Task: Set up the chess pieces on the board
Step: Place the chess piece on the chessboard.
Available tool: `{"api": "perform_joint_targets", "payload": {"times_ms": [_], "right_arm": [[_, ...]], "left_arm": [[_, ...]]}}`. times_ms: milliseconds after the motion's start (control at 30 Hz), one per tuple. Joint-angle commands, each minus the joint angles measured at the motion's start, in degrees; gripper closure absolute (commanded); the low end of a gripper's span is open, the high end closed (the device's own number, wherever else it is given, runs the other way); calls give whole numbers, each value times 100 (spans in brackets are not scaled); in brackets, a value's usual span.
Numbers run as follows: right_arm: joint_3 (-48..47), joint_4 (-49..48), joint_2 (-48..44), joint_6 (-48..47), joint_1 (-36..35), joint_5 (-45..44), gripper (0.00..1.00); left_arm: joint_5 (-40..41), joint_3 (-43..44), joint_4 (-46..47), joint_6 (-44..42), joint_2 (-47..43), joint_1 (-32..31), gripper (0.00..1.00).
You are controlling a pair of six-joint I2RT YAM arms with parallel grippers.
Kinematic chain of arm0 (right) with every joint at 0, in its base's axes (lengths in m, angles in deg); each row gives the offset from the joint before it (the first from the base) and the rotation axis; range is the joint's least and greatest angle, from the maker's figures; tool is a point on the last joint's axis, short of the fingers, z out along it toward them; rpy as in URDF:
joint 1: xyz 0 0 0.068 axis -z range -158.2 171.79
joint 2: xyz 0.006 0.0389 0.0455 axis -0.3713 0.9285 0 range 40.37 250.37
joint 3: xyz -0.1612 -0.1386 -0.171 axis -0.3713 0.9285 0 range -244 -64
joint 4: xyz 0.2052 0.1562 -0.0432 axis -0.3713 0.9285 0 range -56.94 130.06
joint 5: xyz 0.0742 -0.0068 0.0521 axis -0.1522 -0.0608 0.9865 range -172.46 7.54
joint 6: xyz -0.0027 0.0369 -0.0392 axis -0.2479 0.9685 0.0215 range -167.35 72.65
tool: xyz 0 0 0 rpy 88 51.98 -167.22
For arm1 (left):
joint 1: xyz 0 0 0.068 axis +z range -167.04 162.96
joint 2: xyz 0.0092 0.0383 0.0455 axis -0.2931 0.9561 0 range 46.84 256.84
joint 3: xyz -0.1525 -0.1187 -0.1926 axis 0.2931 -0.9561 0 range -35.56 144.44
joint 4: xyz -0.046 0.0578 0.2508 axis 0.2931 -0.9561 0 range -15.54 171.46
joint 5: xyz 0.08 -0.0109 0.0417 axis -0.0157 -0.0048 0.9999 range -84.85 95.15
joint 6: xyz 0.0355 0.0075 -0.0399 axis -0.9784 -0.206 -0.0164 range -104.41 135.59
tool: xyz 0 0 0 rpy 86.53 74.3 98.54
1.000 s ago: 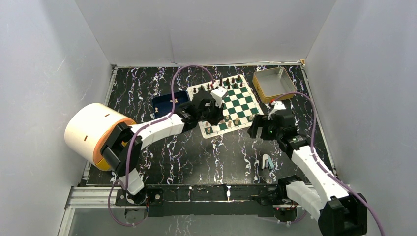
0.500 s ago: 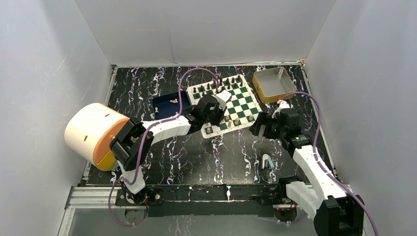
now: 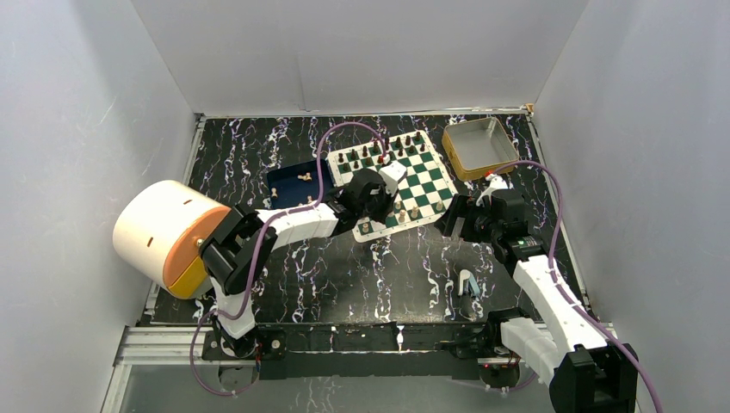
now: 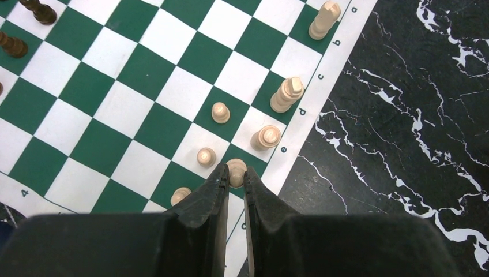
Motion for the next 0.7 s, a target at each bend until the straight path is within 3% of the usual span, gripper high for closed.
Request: {"api": "perform_joint_targets", "payload": {"times_ms": [0, 500, 667], "right_arm": [[-179, -339, -29, 42, 39, 143, 1], [-197, -363, -157, 16, 44, 87, 1], [-165, -375, -176, 15, 34, 85, 1]], "left_arm": [[-3, -15, 116, 25, 94, -56, 100], [-126, -173, 187, 43, 268, -86, 100], [-83, -222, 175, 42, 306, -89, 95]]}}
